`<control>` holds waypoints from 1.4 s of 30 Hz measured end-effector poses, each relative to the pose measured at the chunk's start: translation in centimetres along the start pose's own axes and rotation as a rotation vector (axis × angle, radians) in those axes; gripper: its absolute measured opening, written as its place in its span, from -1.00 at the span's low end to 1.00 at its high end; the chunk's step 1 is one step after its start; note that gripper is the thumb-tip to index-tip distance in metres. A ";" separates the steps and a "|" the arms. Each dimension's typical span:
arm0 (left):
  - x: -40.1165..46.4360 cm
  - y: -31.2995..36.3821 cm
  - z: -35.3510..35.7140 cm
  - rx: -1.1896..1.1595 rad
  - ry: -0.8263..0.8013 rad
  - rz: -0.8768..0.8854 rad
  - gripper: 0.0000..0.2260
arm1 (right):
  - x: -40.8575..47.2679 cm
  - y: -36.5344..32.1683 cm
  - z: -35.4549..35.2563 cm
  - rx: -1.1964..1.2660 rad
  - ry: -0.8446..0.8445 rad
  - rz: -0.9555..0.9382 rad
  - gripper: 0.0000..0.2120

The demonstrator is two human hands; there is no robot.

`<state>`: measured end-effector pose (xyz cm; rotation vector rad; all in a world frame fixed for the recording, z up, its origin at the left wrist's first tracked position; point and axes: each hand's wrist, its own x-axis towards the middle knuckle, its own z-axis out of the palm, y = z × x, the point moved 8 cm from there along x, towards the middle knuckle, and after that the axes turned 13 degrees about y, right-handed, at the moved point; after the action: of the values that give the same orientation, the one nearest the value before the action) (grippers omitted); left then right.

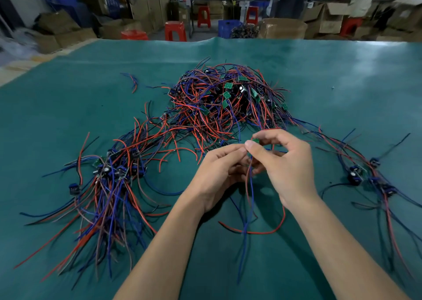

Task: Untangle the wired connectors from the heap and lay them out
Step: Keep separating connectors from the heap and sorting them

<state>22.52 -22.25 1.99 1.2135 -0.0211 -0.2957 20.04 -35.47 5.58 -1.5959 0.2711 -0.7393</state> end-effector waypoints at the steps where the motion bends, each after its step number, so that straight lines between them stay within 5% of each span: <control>1: 0.0 0.0 0.1 0.003 -0.011 0.001 -0.75 | -0.1 -0.2 0.0 -0.054 -0.003 -0.046 -0.89; 10: 0.2 -0.2 -0.3 -0.033 -0.008 -0.017 -0.73 | -1.5 -2.2 1.5 -0.205 -0.132 -0.248 -0.72; 16: 0.3 -0.4 -0.6 -0.058 0.015 -0.058 -0.71 | -1.2 -1.5 1.9 -0.104 -0.221 -0.102 -0.66; 21: 0.5 -0.4 -0.7 -0.098 0.028 -0.060 -0.74 | -0.2 -1.1 0.2 -0.146 -0.029 -0.128 -0.85; 30: 0.2 -0.6 0.2 -0.105 -0.121 -0.064 -0.82 | -0.5 2.5 1.3 0.119 -0.132 0.346 -0.93; 34: 0.0 -0.5 0.4 -0.055 -0.150 -0.046 -0.81 | 0.0 1.5 0.6 0.227 -0.093 0.276 -0.83; 42: -0.1 -0.4 0.5 0.064 -0.163 0.057 -0.70 | 0.6 -0.2 -0.7 -0.023 0.029 -0.013 -0.71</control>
<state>22.22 -22.81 1.85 1.2473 -0.2071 -0.3452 20.04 -36.37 5.92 -1.6105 0.2917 -0.7722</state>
